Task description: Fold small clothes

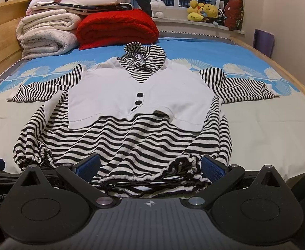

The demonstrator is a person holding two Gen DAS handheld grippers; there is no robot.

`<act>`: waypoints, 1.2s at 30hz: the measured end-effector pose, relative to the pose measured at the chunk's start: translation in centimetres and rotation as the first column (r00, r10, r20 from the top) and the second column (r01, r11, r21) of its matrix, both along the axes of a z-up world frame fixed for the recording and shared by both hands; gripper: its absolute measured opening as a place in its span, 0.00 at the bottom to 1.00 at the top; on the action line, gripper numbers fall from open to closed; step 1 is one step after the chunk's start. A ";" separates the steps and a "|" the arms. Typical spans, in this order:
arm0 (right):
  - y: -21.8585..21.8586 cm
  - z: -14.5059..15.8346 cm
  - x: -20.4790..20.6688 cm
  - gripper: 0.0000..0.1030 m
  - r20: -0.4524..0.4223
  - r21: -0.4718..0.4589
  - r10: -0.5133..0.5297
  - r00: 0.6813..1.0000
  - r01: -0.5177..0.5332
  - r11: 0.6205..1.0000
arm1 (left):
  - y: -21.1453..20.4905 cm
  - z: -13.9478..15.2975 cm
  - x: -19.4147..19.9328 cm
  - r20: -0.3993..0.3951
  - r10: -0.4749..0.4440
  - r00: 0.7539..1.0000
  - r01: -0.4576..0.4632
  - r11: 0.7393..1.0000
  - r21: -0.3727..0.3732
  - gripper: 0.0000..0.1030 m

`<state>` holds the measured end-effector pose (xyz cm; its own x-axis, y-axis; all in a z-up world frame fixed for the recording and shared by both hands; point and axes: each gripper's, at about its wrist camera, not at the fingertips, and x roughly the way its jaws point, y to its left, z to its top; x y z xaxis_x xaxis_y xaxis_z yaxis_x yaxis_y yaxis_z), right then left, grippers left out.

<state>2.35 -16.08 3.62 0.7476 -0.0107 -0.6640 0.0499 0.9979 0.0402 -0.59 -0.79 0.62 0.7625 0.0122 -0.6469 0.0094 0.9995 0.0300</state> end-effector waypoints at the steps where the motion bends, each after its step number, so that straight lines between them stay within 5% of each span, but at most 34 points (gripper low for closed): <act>1: 0.0 0.1 0.0 0.98 -0.005 0.004 -0.002 1.000 0.002 1.000 | -0.2 0.5 -0.2 0.027 -0.014 1.000 0.013 1.000 0.014 0.88; 6: -0.3 0.8 0.2 0.94 -0.022 0.050 -0.012 1.000 0.013 0.999 | -0.1 4.3 1.1 0.076 -0.057 0.995 0.059 0.998 -0.024 0.57; 9: -0.9 1.6 -0.3 0.86 0.070 0.061 -0.038 0.997 0.033 0.998 | 1.0 6.9 3.8 0.089 -0.068 0.994 0.076 0.993 -0.095 0.42; 12: -1.8 2.5 -0.7 0.86 0.162 0.097 -0.069 0.984 0.054 0.994 | 1.6 8.8 7.5 0.110 -0.062 0.992 0.073 0.993 -0.090 0.32; 21: -4.0 5.1 0.8 0.86 0.245 0.073 -0.032 0.969 0.015 0.997 | 6.0 9.7 22.1 0.094 0.001 0.996 0.002 0.999 -0.032 0.26; 29: -4.2 8.2 10.2 0.86 0.268 -0.047 0.064 0.961 -0.053 0.997 | 16.2 2.8 30.9 0.002 0.127 0.992 -0.127 0.992 -0.017 0.26; 31: -3.7 8.0 13.8 0.86 0.238 -0.057 0.088 0.967 -0.076 0.995 | 18.9 1.1 32.2 -0.089 0.204 0.975 -0.207 0.978 -0.032 0.24; 33: -2.9 8.3 17.7 0.86 0.213 -0.045 0.132 0.968 -0.126 0.991 | 21.8 0.8 32.8 -0.095 0.262 0.960 -0.272 0.957 -0.100 0.24; 36: -1.7 8.9 23.3 0.78 0.222 -0.001 0.200 0.954 -0.205 0.979 | 25.6 0.2 33.2 -0.114 0.371 0.922 -0.382 0.918 -0.108 0.24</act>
